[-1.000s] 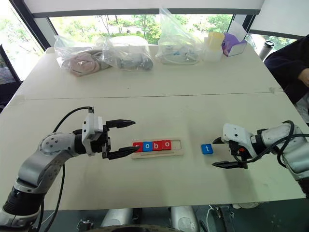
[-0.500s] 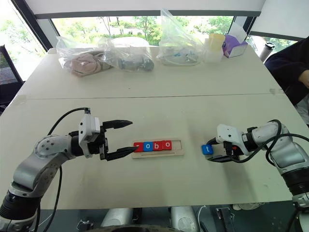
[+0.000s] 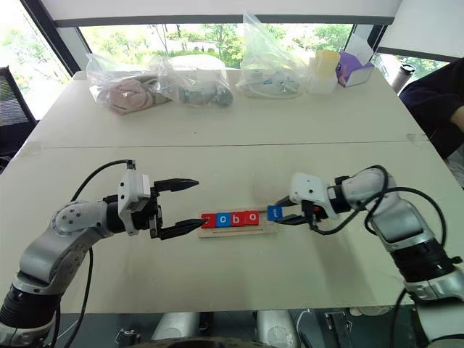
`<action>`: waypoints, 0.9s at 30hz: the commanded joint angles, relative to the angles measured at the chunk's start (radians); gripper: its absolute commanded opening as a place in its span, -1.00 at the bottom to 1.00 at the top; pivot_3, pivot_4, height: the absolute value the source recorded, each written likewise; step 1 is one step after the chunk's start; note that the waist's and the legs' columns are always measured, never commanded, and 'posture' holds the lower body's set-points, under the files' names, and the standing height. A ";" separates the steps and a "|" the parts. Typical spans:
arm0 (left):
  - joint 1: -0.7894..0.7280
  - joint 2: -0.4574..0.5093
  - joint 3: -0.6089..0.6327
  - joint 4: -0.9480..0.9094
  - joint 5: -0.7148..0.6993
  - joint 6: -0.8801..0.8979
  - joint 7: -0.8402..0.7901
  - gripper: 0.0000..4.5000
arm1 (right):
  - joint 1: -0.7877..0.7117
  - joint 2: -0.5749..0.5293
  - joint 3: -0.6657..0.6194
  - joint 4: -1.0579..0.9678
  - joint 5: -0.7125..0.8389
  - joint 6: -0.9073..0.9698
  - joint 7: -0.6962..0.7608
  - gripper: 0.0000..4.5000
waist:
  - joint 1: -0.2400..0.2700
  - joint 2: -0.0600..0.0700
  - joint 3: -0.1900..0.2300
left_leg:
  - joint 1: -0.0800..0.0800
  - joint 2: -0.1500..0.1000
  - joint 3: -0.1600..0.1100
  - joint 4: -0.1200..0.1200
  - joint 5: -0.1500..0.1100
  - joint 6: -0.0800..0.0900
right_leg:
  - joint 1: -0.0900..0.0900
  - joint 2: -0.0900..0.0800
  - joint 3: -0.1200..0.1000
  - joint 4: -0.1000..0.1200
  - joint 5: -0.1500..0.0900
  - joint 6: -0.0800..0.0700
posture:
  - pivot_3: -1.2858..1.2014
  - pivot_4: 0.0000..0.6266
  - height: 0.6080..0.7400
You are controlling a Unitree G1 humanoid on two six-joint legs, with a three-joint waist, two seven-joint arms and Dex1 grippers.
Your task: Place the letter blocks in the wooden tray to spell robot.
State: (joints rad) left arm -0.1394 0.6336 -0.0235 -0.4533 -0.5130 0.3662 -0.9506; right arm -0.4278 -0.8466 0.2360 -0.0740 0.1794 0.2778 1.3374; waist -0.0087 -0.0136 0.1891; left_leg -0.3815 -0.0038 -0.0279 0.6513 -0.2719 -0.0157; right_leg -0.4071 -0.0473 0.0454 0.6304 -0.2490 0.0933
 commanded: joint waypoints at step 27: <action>0.023 0.010 0.020 -0.060 -0.016 0.002 0.040 1.00 | -0.057 0.038 0.049 0.030 -0.058 -0.004 -0.001 0.99 | -0.004 0.000 0.000 | -0.001 0.000 0.000 0.000 0.000 0.000 | -0.001 -0.001 0.000 0.000 0.000 0.000 | 0.03 -0.52 1.00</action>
State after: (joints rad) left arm -0.1105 0.6367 -0.0201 -0.4860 -0.5135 0.3679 -0.9113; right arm -0.4671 -0.8057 0.2981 -0.0247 0.1203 0.2774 1.3382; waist -0.0126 -0.0136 0.1891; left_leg -0.3823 -0.0038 -0.0275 0.6514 -0.2718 -0.0156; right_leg -0.4084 -0.0478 0.0452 0.6307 -0.2488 0.0934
